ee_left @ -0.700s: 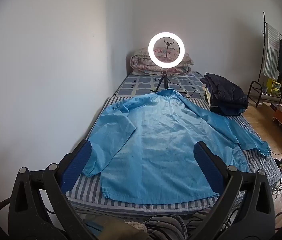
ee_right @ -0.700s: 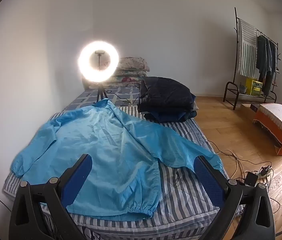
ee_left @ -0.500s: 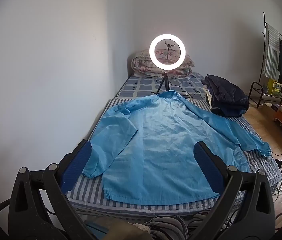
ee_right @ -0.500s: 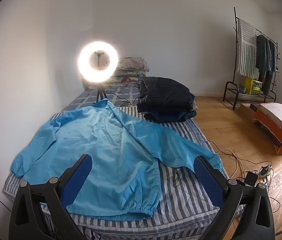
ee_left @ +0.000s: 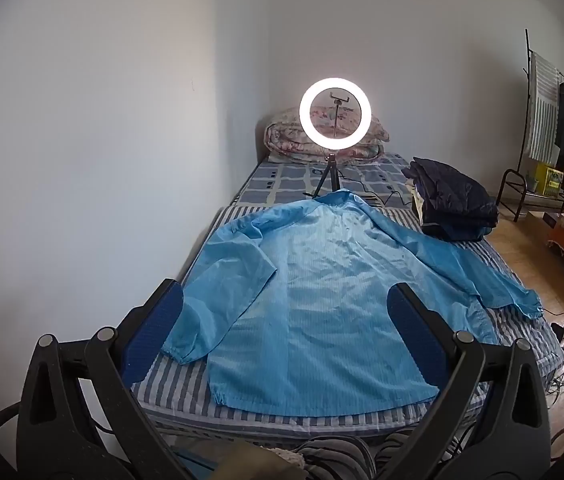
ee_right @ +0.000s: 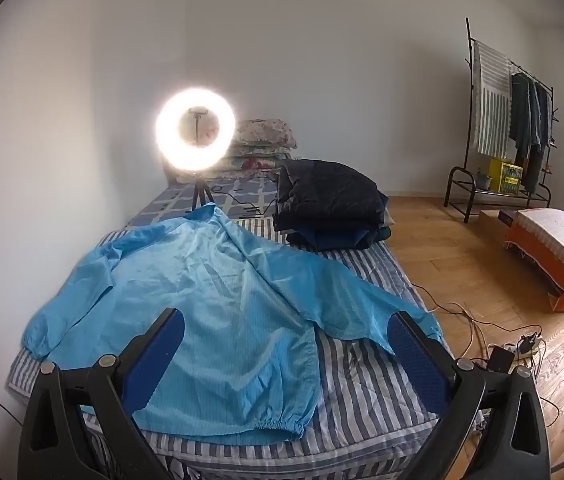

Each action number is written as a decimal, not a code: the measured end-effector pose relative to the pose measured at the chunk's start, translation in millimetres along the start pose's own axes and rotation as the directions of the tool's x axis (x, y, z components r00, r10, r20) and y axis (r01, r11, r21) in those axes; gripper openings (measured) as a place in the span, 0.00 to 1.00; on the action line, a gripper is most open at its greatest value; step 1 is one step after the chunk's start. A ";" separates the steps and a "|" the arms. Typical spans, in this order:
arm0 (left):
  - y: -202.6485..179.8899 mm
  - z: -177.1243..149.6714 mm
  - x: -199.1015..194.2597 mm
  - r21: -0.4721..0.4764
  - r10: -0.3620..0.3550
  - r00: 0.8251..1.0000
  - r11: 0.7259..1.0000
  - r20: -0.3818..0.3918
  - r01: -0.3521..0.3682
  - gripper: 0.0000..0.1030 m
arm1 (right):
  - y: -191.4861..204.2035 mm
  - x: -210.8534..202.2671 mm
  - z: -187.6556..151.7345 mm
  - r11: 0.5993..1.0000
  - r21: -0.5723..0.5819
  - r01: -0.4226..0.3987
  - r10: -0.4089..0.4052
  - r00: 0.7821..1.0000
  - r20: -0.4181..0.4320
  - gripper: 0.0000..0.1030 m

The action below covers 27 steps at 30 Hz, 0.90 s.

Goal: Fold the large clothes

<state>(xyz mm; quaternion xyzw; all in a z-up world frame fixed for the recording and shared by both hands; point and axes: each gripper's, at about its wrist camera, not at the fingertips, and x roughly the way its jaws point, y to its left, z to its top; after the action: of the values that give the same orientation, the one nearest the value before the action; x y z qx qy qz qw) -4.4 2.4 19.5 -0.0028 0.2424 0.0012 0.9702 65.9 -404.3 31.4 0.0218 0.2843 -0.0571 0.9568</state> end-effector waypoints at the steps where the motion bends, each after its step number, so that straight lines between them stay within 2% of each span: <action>1: 0.3 0.6 -0.4 -0.001 0.000 1.000 1.000 0.002 0.000 1.00 | -0.4 -0.4 -0.3 1.000 0.001 0.000 0.000 1.000 0.001 1.00; 27: 1.6 7.4 -6.1 -0.002 0.002 1.000 1.000 0.017 -0.002 1.00 | -4.0 -4.4 5.0 1.000 0.002 0.003 -0.003 1.000 0.012 1.00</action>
<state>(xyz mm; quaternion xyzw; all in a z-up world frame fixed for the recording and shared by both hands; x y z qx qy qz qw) -6.3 4.0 28.8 -0.0037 0.2343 0.0026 0.9721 64.5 -408.2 37.9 0.0222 0.2787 -0.0590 0.9583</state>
